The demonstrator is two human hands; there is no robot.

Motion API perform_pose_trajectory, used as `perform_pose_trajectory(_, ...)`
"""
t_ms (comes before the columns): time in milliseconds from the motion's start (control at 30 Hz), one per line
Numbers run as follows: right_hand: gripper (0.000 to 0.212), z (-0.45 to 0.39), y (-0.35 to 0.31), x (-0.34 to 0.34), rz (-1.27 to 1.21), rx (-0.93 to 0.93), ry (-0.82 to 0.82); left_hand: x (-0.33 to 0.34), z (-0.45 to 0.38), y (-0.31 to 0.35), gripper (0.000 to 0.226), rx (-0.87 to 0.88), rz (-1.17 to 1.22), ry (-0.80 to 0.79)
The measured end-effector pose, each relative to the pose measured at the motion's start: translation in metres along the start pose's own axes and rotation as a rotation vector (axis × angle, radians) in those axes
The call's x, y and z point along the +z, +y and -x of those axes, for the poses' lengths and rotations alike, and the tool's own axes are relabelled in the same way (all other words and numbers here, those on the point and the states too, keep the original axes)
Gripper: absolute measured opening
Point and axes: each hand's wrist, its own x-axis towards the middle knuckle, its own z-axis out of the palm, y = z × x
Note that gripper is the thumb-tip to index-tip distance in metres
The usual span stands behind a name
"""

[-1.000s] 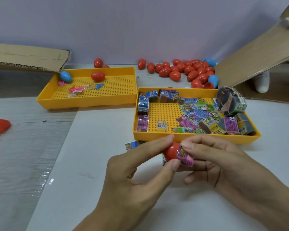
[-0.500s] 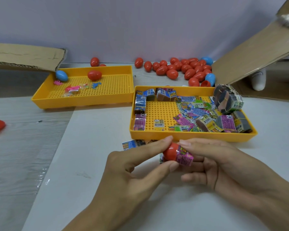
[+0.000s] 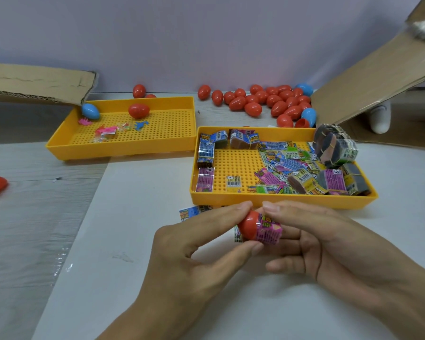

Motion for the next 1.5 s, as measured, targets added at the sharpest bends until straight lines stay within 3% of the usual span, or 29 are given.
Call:
perform_pose_trajectory(567,0.033,-0.0013,0.0051,0.0012,0.08,0.001,0.038,-0.0008,0.0,0.0039,0.047,-0.101,-0.023,-0.051)
perform_pose_trajectory(833,0.039,-0.0009,0.0076,0.0015,0.069,-0.013,0.048,0.0016,-0.0006,0.0064,0.041,-0.012,-0.067,-0.013)
perform_pose_trajectory(1333,0.036,-0.0001,0.0041,0.0035,0.057,0.015,-0.025,0.0014,-0.0005,0.0045,0.038,-0.125,0.141,0.041)
perform_pose_trajectory(1500,0.024,0.0036,0.0008,0.004,0.099,-0.071,0.008,0.0024,-0.0001,0.0038,0.044,-0.114,0.175,0.044)
